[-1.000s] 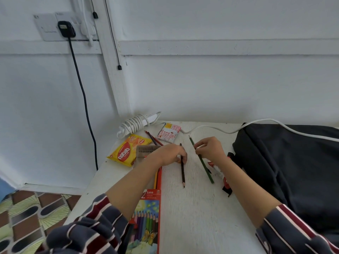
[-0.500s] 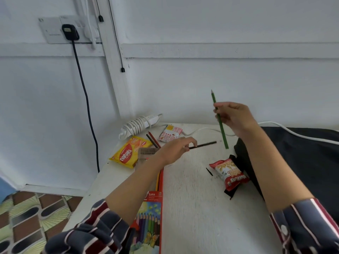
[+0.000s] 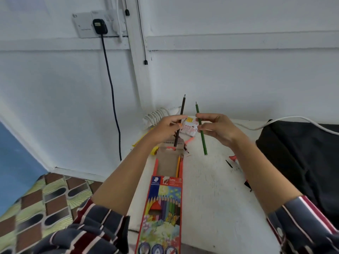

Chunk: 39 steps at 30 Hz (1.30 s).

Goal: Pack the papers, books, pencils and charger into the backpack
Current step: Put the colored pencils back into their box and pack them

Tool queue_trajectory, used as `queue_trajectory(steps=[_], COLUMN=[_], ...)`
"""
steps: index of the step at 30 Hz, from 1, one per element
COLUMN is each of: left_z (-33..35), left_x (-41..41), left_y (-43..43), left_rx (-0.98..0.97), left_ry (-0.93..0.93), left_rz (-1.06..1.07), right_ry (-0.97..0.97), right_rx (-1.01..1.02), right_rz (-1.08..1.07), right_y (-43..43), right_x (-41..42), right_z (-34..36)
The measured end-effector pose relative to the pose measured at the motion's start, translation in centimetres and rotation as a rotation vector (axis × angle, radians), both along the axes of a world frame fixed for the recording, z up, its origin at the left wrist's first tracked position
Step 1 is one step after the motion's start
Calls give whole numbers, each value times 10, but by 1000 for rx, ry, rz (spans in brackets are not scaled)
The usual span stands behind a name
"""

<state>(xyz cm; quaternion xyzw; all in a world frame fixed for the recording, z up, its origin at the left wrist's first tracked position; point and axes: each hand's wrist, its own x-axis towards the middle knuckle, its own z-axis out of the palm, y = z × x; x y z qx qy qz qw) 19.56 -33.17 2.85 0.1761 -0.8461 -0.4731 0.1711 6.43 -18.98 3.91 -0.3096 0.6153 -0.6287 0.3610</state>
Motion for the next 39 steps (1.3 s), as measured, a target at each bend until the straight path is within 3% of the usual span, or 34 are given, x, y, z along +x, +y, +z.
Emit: queue_trajectory(steps=[5, 9, 15, 23, 29, 39], left_z=[-23, -33, -48, -59, -60, -61], left_x=[36, 53, 65, 64, 62, 58], left_y=[-16, -14, -7, -6, -6, -6], left_rx=[23, 10, -42, -68, -116, -181], left_ry=[-127, -198, -245, -225, -210, -276], left_rz=[43, -12, -5, -29, -11, 6], right_ry=[89, 226, 561, 929, 1050, 1126], right_rx=[82, 68, 209, 348, 579, 614], right_rz=[67, -24, -117, 12, 100, 121], right_y=[-24, -40, -49, -41, -37, -23], right_x=[43, 63, 71, 71, 68, 69], right_z=[-27, -48, -70, -71, -81, -98])
